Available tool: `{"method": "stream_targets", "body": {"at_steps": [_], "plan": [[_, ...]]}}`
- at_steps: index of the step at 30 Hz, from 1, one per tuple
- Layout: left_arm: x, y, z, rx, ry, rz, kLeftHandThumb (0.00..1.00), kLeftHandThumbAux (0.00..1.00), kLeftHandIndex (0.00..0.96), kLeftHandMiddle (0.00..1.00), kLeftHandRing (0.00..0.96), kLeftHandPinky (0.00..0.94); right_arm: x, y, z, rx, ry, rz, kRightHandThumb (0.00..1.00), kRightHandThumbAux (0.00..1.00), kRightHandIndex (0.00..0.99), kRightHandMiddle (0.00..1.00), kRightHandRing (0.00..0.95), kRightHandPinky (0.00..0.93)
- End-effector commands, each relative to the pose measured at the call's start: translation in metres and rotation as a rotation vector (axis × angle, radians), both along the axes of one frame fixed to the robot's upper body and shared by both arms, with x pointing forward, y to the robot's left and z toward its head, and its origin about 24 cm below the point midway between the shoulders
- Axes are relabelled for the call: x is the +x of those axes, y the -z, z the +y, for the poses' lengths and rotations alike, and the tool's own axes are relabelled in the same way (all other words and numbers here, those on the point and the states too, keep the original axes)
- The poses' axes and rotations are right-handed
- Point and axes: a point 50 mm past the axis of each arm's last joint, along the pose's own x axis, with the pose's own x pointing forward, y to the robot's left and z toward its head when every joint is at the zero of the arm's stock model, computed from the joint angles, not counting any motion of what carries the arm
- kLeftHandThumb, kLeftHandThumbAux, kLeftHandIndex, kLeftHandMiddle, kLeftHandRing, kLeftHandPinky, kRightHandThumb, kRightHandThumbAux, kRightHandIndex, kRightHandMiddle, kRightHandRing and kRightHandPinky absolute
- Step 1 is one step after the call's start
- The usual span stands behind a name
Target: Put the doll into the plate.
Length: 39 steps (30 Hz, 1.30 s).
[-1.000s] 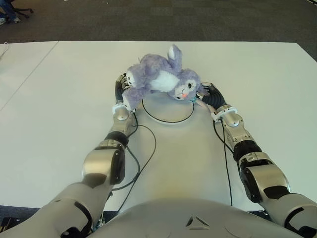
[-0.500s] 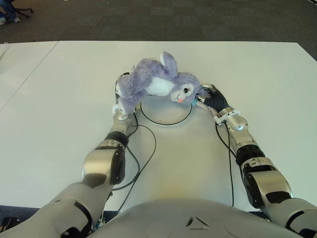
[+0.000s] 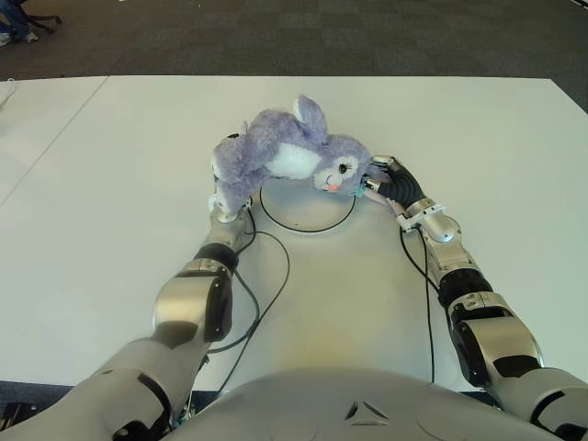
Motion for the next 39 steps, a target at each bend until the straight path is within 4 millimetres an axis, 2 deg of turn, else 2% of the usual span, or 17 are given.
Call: {"method": "stream_targets", "body": {"at_steps": [1, 13, 15, 16, 17, 18, 19, 21, 23, 24, 26, 27, 33, 34, 36, 37, 39], "plan": [[-0.073, 0.085, -0.007, -0.035, -0.019, 0.417, 0.166, 0.886, 0.222, 0.331, 0.365, 0.388, -0.005, 0.010, -0.002, -0.002, 0.006, 0.052, 0.686, 0.726, 0.436, 0.869, 0.869, 0.844], [-0.073, 0.084, -0.007, -0.034, -0.016, 0.414, 0.165, 0.895, 0.224, 0.327, 0.357, 0.371, 0.005, 0.010, -0.005, 0.114, -0.017, 0.129, 0.696, 0.723, 0.437, 0.862, 0.870, 0.843], [-0.073, 0.084, -0.007, -0.032, -0.017, 0.412, 0.175, 0.894, 0.224, 0.325, 0.355, 0.369, 0.006, 0.010, -0.005, 0.152, -0.040, 0.154, 0.701, 0.720, 0.438, 0.838, 0.854, 0.828], [-0.073, 0.084, -0.007, -0.032, -0.018, 0.412, 0.176, 0.893, 0.222, 0.324, 0.353, 0.363, 0.007, 0.011, -0.006, 0.172, -0.060, 0.177, 0.702, 0.720, 0.437, 0.808, 0.832, 0.804], [-0.074, 0.084, -0.007, -0.032, -0.019, 0.413, 0.186, 0.894, 0.222, 0.321, 0.350, 0.365, 0.008, 0.011, -0.006, 0.183, -0.074, 0.191, 0.697, 0.720, 0.431, 0.740, 0.771, 0.733], [-0.074, 0.084, -0.007, -0.033, -0.019, 0.413, 0.191, 0.894, 0.222, 0.321, 0.349, 0.365, 0.008, 0.011, -0.007, 0.191, -0.089, 0.199, 0.697, 0.720, 0.429, 0.729, 0.761, 0.721], [-0.074, 0.084, -0.007, -0.034, -0.019, 0.414, 0.197, 0.893, 0.223, 0.320, 0.349, 0.370, 0.008, 0.011, -0.007, 0.195, -0.098, 0.201, 0.686, 0.721, 0.423, 0.659, 0.683, 0.649], [-0.073, 0.084, -0.007, -0.035, -0.019, 0.415, 0.200, 0.892, 0.223, 0.320, 0.349, 0.370, 0.008, 0.011, -0.007, 0.188, -0.111, 0.200, 0.685, 0.721, 0.422, 0.651, 0.674, 0.640], [-0.073, 0.085, -0.007, -0.038, -0.019, 0.417, 0.201, 0.890, 0.220, 0.319, 0.350, 0.373, 0.009, 0.012, -0.010, 0.164, -0.116, 0.205, 0.675, 0.722, 0.415, 0.568, 0.584, 0.542], [-0.073, 0.085, -0.008, -0.039, -0.019, 0.416, 0.200, 0.888, 0.213, 0.318, 0.351, 0.373, 0.009, 0.013, -0.011, 0.144, -0.116, 0.215, 0.327, 0.566, 0.333, 0.524, 0.516, 0.468], [-0.073, 0.084, -0.008, -0.039, -0.019, 0.415, 0.200, 0.888, 0.213, 0.315, 0.347, 0.368, 0.012, 0.015, -0.011, 0.113, -0.121, 0.237, 0.189, 0.494, 0.266, 0.372, 0.407, 0.374], [-0.073, 0.084, -0.008, -0.039, -0.019, 0.414, 0.200, 0.891, 0.221, 0.317, 0.347, 0.376, 0.013, 0.015, -0.010, 0.101, -0.125, 0.245, 0.109, 0.415, 0.237, 0.322, 0.336, 0.319], [-0.073, 0.084, -0.008, -0.031, -0.019, 0.412, 0.196, 0.894, 0.231, 0.319, 0.349, 0.377, 0.014, 0.014, -0.008, 0.058, -0.176, 0.254, 0.079, 0.387, 0.151, 0.230, 0.217, 0.210], [-0.073, 0.084, -0.008, -0.030, -0.019, 0.413, 0.195, 0.894, 0.235, 0.323, 0.355, 0.392, 0.014, 0.013, -0.008, 0.055, -0.182, 0.258, 0.070, 0.371, 0.105, 0.181, 0.165, 0.150], [-0.073, 0.084, -0.008, -0.030, -0.020, 0.416, 0.195, 0.894, 0.236, 0.324, 0.357, 0.397, 0.015, 0.013, -0.007, 0.043, -0.196, 0.272, 0.067, 0.366, 0.091, 0.167, 0.150, 0.132], [-0.073, 0.084, -0.008, -0.030, -0.020, 0.418, 0.194, 0.890, 0.236, 0.324, 0.359, 0.382, 0.016, 0.013, -0.007, 0.037, -0.202, 0.279, 0.055, 0.340, 0.054, 0.106, 0.090, 0.087], [-0.074, 0.085, -0.008, -0.031, -0.020, 0.419, 0.192, 0.887, 0.234, 0.323, 0.358, 0.377, 0.016, 0.013, -0.007, 0.026, -0.212, 0.286, 0.048, 0.326, 0.037, 0.077, 0.062, 0.069]]}}
